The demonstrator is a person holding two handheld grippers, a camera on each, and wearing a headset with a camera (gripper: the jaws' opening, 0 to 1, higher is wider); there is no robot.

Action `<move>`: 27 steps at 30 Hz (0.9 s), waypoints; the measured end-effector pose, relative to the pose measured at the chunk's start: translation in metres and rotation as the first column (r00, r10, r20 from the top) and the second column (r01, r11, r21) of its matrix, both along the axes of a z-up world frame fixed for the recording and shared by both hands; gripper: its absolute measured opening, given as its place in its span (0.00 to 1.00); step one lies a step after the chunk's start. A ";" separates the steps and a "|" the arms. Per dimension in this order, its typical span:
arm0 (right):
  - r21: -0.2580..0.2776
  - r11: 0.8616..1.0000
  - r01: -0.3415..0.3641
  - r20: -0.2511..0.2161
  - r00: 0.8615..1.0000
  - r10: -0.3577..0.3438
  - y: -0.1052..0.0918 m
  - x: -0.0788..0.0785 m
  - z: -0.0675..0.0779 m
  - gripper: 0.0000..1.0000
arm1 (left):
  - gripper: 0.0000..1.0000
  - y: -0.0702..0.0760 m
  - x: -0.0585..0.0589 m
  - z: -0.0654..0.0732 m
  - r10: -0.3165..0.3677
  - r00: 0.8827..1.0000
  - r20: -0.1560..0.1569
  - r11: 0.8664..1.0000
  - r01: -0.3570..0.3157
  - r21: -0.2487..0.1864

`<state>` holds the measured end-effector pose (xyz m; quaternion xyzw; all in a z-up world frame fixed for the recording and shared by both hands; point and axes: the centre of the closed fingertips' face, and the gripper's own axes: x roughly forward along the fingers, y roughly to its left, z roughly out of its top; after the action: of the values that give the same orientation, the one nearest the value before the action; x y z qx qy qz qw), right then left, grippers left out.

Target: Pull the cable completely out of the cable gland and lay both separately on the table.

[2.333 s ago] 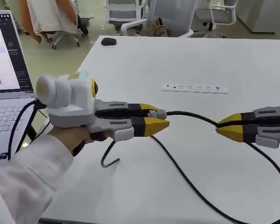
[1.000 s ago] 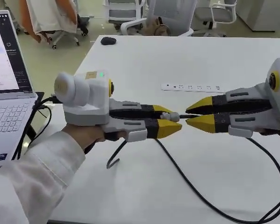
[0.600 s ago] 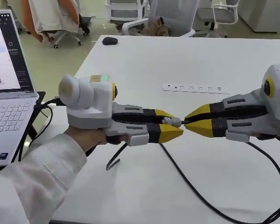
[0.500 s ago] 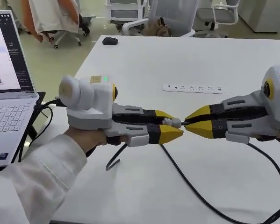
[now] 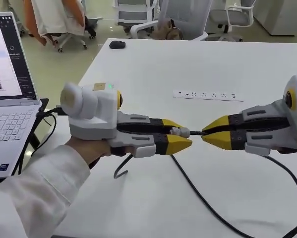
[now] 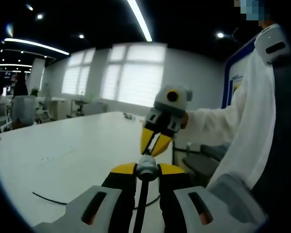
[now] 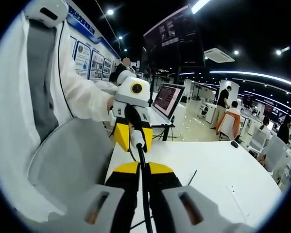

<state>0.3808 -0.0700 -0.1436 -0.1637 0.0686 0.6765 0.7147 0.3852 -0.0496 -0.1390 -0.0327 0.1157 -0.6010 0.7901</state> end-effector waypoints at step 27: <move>-0.035 0.992 0.119 -0.040 0.992 -0.121 -0.045 0.009 -0.022 0.04 | 0.18 0.001 -0.001 0.002 0.007 1.000 0.002 1.000 -0.007 -0.008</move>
<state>0.3894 -0.1148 -0.1657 -0.1568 0.1042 0.6344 0.7497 0.3842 -0.0489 -0.1374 -0.0354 0.1124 -0.5988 0.7922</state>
